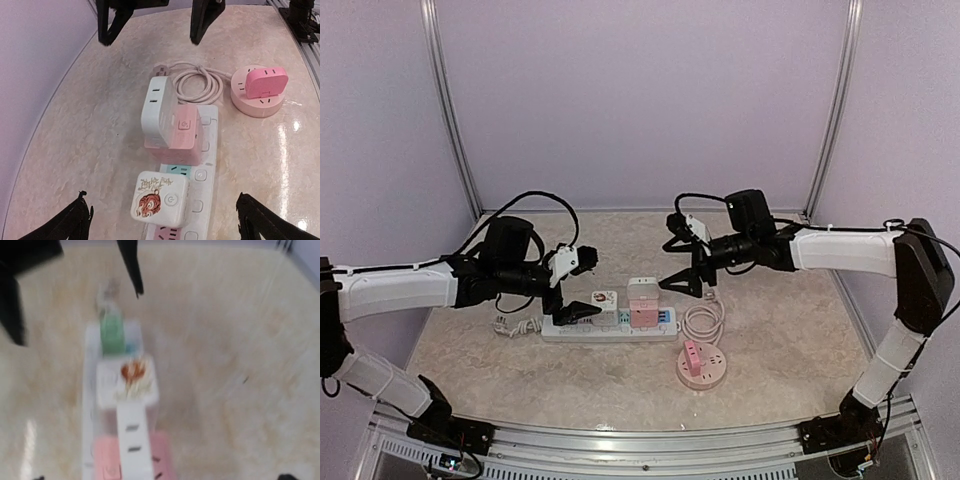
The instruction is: Insert the plug
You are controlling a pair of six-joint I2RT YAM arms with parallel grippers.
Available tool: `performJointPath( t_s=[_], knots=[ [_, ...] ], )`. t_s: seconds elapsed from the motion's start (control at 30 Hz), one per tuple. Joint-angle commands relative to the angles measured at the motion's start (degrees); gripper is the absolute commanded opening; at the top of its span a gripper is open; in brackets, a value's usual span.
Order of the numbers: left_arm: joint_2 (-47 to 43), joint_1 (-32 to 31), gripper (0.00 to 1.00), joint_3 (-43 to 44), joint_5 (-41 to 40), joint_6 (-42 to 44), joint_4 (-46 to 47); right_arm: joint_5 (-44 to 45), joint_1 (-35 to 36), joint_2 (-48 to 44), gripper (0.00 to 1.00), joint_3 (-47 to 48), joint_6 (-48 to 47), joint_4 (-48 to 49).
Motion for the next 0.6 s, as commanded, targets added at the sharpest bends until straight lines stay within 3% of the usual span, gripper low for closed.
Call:
performJointPath(
  t_s=[0.0,0.17,0.27,0.43,0.57],
  knots=[
    [-7.14,4.58,0.99,-0.77,-10.38,1.21,-15.07,-0.77,-4.65,-6.44,1.0,-0.75,13.17,0.97],
    [-15.39,15.98,0.99,-5.03,-19.41,-8.6,-15.91,22.79,-10.61,-8.34,1.0,0.8,35.32,-4.56],
    [-23.55,23.54,0.99,-13.39,-21.09,-14.05,-11.99,31.28,-14.31,-13.29,1.0,-5.71,43.98,-2.5],
    [-38.89,35.32,0.99,-26.45,-22.1,-24.12,-2.13,41.5,-20.75,-22.72,1.0,-15.76,48.33,-4.03],
    [-50.43,42.23,0.99,-33.51,-18.22,-29.44,4.67,47.75,-22.89,-28.95,1.0,-21.83,45.24,-6.76]
  ],
)
